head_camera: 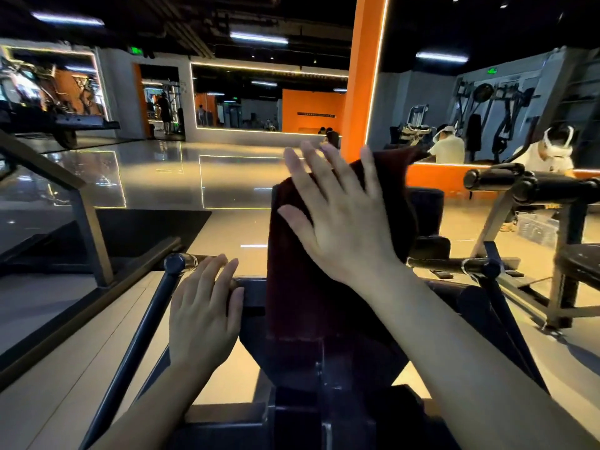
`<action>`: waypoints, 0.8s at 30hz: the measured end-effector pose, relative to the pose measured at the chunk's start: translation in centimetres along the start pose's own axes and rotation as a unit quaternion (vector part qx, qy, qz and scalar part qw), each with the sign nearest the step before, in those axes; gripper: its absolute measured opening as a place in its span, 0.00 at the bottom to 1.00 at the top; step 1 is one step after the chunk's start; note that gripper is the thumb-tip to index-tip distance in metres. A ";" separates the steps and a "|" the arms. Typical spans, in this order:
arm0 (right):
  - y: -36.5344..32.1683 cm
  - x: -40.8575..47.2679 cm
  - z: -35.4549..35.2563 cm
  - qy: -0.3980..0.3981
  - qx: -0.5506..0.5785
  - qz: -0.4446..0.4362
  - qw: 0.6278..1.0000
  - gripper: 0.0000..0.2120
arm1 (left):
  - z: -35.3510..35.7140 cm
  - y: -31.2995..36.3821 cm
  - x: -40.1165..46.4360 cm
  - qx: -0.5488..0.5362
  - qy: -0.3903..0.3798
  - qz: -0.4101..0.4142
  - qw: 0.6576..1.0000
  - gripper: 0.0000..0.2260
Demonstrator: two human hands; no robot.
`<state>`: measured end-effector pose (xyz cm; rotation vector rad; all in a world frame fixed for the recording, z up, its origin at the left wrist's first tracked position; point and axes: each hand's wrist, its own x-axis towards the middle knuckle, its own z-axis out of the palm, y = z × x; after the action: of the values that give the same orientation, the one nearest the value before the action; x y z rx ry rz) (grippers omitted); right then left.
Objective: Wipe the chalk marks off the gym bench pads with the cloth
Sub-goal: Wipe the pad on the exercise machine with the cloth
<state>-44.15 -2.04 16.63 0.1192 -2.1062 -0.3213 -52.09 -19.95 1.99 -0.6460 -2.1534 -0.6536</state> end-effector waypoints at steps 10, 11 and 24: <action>6.3 -6.4 -1.1 0.042 -0.015 0.095 0.994 0.26 | -0.5 0.2 -0.2 -0.011 -0.009 -0.012 1.000 0.23; 7.2 -7.2 -1.0 0.044 -0.034 0.118 0.991 0.26 | -0.5 0.3 -0.1 -0.013 -0.008 -0.011 1.000 0.24; 0.4 -4.1 0.6 0.094 0.080 0.036 0.992 0.23 | -0.2 0.4 0.0 -0.009 0.020 -0.001 1.000 0.21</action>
<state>-42.51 -0.70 13.08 0.1617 -1.9428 -0.0929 -51.74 -19.82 2.19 -0.6350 -2.1147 -0.6832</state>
